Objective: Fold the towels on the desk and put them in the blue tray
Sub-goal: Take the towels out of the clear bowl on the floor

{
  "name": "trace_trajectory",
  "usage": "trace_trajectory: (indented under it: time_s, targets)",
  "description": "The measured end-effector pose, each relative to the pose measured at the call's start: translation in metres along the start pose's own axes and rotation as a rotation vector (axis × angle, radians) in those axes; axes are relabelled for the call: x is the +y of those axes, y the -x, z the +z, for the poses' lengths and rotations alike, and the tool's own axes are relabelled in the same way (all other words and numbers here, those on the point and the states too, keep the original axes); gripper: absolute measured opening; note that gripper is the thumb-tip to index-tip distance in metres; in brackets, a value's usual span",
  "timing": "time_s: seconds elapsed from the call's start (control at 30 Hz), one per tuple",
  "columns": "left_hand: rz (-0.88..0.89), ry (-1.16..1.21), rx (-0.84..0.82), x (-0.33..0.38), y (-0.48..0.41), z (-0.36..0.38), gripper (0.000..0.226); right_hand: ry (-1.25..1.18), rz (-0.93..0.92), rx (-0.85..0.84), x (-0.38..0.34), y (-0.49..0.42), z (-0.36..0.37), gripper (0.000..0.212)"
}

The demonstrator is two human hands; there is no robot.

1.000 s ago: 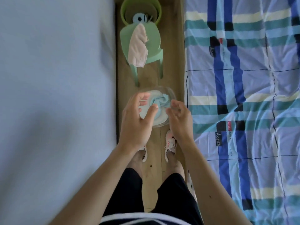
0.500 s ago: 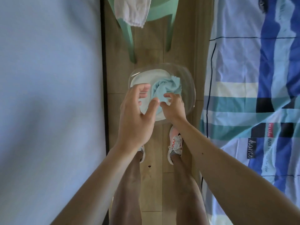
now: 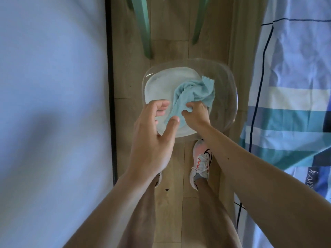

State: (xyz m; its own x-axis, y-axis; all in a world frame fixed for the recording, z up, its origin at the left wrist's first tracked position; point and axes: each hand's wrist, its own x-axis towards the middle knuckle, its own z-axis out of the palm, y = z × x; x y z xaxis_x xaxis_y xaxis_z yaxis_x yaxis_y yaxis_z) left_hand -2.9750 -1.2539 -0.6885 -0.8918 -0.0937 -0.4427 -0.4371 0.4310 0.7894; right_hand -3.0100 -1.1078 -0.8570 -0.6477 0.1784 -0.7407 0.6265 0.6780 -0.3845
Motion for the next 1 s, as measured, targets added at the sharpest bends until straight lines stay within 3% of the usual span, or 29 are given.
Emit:
trace_trajectory:
  time_s: [0.2, 0.33, 0.5, 0.57, 0.7, 0.9, 1.0]
  targets:
    - [-0.027, -0.032, -0.028, 0.009, -0.007, -0.002, 0.041, 0.009, -0.124, 0.150, -0.017, 0.029, -0.024, 0.028]
    - [-0.027, -0.092, -0.069, 0.018, -0.015, -0.003, 0.041, -0.140, -0.261, 0.212, -0.046, 0.066, -0.066, 0.018]
    - [0.051, -0.152, -0.128, 0.033, -0.023, -0.009, 0.058, -0.373, -0.362, 0.038, -0.088, 0.113, -0.110, 0.016]
    - [0.078, -0.114, -0.073, 0.041, -0.025, -0.012, 0.055, -0.426, -0.382, -0.029, -0.103, 0.126, -0.119, 0.016]
    - [0.114, -0.058, 0.130, 0.056, -0.033, -0.030, 0.027, -0.451, -0.431, -0.075, -0.128, 0.135, -0.128, 0.017]
    - [0.071, 0.053, 0.274, 0.066, -0.046, -0.063, 0.039, -0.366, -0.556, -0.139, -0.178, 0.115, -0.135, 0.018]
    - [0.044, 0.108, 0.317, 0.063, -0.052, -0.071, 0.037, -0.319, -0.587, -0.018, -0.212, 0.084, -0.137, 0.018]
